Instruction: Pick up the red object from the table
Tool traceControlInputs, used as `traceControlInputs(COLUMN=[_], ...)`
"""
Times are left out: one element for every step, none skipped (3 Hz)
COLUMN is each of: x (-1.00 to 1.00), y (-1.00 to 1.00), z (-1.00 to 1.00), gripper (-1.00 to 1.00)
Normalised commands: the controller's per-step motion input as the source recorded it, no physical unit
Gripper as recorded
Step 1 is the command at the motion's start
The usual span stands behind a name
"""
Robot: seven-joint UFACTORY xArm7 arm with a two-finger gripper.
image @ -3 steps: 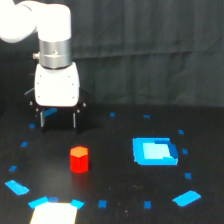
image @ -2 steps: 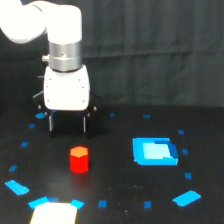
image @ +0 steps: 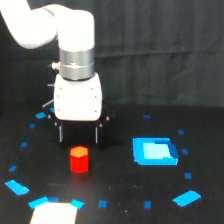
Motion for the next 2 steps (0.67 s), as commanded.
traceControlInputs(x=[0.42, -0.34], y=[-1.0, -0.43], z=[-0.3, 0.14], gripper=[1.0, 0.03])
